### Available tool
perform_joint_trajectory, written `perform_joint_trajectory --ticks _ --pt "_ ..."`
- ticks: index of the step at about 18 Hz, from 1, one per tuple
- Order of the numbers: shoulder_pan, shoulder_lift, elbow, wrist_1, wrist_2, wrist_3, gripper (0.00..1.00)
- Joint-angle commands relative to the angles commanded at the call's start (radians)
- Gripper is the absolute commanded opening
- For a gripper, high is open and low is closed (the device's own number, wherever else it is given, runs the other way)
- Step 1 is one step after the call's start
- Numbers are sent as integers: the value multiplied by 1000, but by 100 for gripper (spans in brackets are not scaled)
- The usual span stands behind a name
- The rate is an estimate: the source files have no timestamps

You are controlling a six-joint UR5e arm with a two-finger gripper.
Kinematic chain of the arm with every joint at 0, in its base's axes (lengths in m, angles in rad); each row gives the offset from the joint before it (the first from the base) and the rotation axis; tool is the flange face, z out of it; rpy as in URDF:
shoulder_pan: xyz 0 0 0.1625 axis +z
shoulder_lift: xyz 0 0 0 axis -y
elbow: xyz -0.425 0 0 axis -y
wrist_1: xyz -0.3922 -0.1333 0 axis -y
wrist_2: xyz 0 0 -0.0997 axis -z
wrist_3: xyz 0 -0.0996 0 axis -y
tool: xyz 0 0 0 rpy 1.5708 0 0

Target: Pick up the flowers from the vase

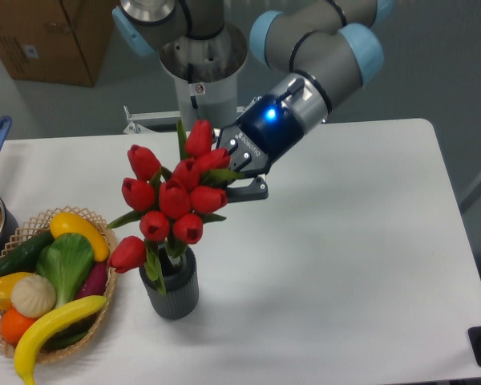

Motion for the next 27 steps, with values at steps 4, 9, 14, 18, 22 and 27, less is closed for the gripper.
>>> perform_joint_trajectory --ticks 4,9,14,18,22,27 --pt "34 3 32 -2 6 -5 0" --pt "176 0 78 6 208 4 0" --pt "242 -38 83 5 547 3 0" --pt "239 -46 97 -3 784 6 0" --pt "196 -90 144 -69 1067 69 0" --pt "161 -164 199 -195 1253 129 0"
